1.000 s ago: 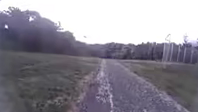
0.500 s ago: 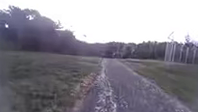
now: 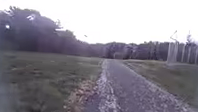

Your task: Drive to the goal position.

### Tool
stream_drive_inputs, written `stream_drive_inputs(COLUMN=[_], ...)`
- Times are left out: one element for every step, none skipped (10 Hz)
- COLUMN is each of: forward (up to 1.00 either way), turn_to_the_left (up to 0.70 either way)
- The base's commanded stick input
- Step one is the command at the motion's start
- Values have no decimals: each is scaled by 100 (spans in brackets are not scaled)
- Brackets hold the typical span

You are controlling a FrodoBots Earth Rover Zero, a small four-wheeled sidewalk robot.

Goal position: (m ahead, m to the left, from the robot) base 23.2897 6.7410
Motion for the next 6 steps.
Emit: stream_drive_inputs(forward=[70, 70, 70, 70, 70, 70], turn_to_the_left=[0, 0, 0, -11, -24, -35])
